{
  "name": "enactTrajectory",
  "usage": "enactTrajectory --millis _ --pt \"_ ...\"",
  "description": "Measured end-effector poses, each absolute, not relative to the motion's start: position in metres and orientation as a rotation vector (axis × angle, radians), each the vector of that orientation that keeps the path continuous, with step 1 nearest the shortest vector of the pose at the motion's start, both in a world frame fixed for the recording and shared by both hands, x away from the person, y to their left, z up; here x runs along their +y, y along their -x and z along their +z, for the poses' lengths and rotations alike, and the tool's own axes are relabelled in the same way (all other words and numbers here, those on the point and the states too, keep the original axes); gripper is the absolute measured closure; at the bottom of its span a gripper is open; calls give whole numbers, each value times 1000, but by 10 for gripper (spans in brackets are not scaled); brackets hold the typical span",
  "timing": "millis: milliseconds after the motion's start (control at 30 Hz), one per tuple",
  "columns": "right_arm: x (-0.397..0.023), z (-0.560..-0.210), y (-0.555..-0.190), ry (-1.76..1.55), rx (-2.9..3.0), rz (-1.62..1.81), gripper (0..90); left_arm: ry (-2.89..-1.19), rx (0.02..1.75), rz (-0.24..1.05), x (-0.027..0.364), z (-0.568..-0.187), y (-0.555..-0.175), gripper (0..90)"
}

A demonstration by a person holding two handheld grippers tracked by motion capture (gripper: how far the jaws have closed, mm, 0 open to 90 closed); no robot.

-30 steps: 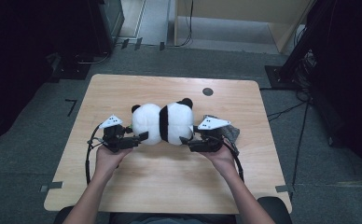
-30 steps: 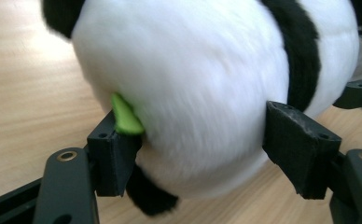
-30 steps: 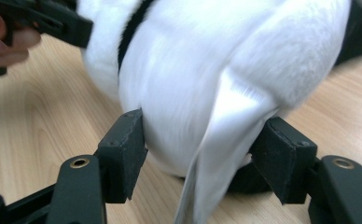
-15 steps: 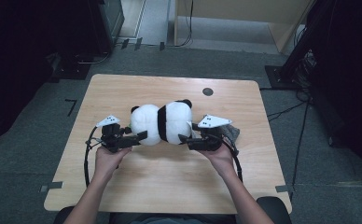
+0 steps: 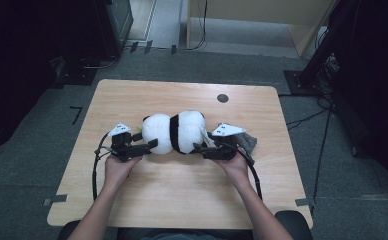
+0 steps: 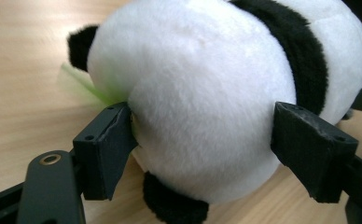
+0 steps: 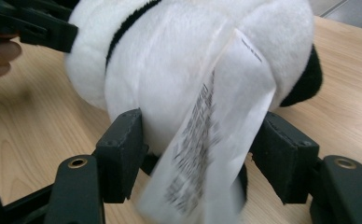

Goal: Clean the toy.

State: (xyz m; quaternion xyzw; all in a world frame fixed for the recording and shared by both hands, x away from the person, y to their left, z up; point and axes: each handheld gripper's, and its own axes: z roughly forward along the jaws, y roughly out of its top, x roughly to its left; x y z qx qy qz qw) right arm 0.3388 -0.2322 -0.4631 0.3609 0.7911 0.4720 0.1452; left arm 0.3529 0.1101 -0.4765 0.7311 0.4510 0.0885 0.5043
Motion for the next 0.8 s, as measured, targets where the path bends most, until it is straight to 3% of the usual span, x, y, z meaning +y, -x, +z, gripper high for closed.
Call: enactTrajectory --millis 467,800 --pt "-269 -461 -337 -1142 2191 1365 386 -1797 1055 317 104 -472 -349 201" --pt "-304 -463 -330 -1201 2021 1290 429 -1818 1053 295 103 -475 -356 171"
